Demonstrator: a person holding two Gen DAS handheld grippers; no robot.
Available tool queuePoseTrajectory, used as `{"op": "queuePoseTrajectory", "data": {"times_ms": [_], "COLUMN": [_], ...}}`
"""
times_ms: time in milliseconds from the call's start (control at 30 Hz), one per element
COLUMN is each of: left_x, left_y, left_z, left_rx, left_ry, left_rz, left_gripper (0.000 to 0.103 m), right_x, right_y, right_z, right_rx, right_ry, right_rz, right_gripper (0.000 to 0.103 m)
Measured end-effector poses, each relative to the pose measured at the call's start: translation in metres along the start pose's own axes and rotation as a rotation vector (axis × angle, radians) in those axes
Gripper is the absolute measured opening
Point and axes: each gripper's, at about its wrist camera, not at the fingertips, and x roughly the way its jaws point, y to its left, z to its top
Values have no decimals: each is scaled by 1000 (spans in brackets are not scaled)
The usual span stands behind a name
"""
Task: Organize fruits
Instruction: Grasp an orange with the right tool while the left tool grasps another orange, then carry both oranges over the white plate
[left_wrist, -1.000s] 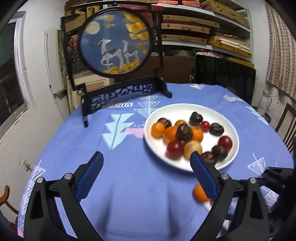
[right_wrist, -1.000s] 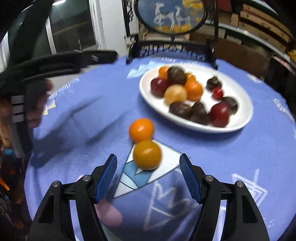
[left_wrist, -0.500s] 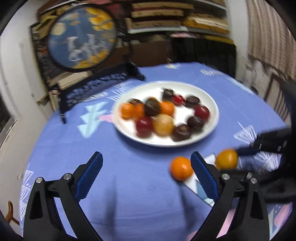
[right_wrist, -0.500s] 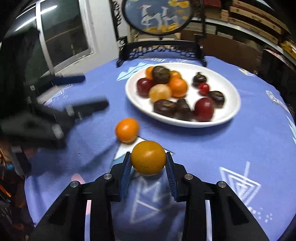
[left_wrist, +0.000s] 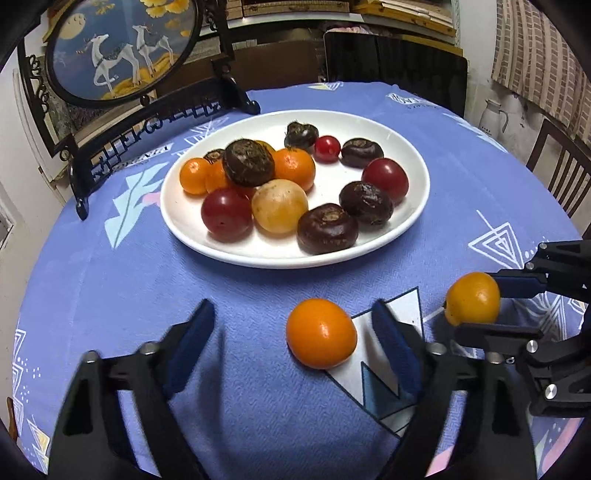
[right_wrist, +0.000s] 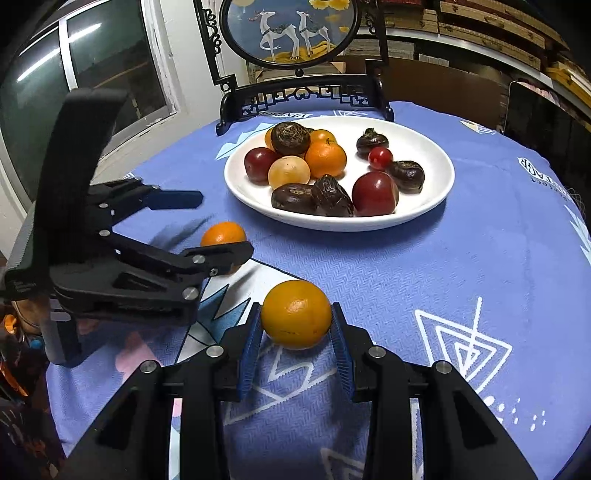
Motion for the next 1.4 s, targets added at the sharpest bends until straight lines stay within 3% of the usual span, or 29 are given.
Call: {"op": "queuePoseTrajectory", "data": {"times_ms": [33, 100, 667, 1100, 1400], "left_x": [2, 5, -40, -58, -56], "left_y": [-1, -1, 6, 1, 2], "left_z": [0, -1, 5, 39, 56], "left_rx": [2, -11, -12, -3, 4], "left_ry": [17, 40, -67, -167, -193], "left_rz": [-20, -32, -28, 11, 19], "left_gripper": [44, 38, 37, 37, 37], "right_x": [0, -1, -13, -55, -61], "right_y": [0, -1, 8, 0, -12], "right_z": [0, -1, 6, 40, 56], "right_rx": [1, 3, -8, 2, 19], "right_ry": [0, -1, -26, -163, -209], "right_rz": [0, 1, 11, 21, 20], "right_gripper": [37, 37, 37, 37, 37]}}
